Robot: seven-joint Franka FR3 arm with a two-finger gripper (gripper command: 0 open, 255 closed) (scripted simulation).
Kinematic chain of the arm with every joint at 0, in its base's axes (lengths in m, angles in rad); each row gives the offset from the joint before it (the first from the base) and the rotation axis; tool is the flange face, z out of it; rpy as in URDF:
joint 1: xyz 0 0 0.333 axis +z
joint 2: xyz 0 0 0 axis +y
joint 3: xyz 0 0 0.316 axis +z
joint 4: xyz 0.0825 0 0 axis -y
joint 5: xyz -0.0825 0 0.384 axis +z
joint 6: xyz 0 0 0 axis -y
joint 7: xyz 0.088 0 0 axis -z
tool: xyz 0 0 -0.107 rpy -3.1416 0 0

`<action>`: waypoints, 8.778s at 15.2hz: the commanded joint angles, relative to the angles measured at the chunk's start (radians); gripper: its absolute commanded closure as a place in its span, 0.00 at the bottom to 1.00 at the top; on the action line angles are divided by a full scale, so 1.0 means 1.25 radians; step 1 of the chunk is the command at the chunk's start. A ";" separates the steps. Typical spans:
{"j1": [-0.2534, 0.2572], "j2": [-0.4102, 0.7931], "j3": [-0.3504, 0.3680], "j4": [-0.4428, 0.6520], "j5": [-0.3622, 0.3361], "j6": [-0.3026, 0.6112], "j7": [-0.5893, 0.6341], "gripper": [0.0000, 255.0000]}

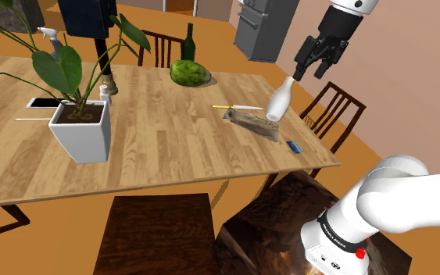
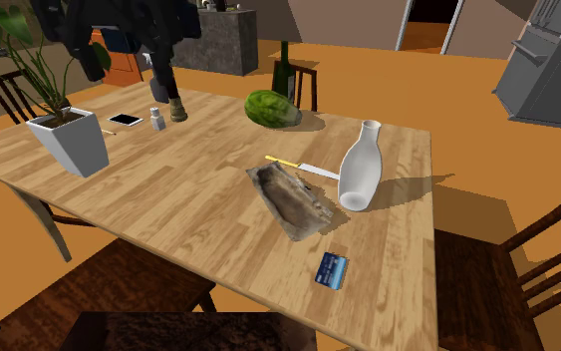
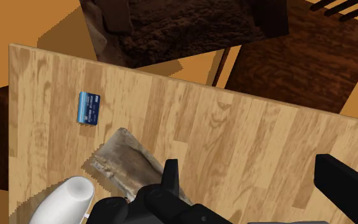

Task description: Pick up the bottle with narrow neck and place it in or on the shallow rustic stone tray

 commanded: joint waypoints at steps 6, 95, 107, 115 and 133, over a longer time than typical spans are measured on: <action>-0.026 0.078 -0.066 0.005 -0.039 0.073 -0.064 0.00; -0.129 0.809 -0.340 0.724 0.078 0.062 -0.366 1.00; -0.020 0.692 -0.278 0.677 0.019 0.005 -0.199 1.00; -0.015 0.665 -0.275 0.557 0.010 0.100 -0.194 1.00; -0.013 0.657 -0.273 0.353 0.008 0.296 -0.194 1.00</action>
